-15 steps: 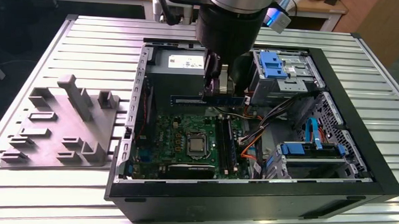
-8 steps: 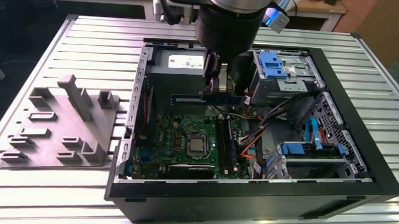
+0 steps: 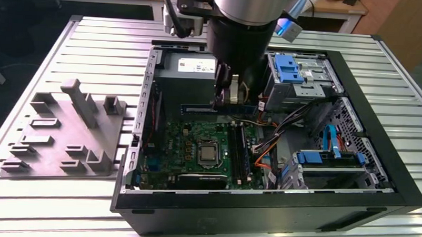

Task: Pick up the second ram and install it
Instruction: 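Pick up the second ram and move it above second insertion slot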

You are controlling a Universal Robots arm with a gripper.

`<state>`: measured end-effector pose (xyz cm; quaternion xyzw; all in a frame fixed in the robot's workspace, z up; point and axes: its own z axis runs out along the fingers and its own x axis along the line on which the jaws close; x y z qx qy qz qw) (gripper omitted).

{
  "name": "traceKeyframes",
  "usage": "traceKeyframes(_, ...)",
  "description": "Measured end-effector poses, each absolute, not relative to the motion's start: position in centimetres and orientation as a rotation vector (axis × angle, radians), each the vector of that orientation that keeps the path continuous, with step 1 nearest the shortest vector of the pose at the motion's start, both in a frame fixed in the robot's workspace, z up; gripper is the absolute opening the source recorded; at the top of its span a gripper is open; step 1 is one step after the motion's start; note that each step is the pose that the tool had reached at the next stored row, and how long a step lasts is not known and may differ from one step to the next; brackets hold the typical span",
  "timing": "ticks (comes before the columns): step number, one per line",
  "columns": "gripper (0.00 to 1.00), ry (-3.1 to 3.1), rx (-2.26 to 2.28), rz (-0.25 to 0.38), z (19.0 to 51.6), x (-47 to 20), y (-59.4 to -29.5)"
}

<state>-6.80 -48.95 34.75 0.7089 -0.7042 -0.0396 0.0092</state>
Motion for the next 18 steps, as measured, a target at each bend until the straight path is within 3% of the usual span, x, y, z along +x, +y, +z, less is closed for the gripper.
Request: traceKeyframes(18, 0.11, -2.196, 2.217, -0.123, 33.1, -7.0, -48.9)
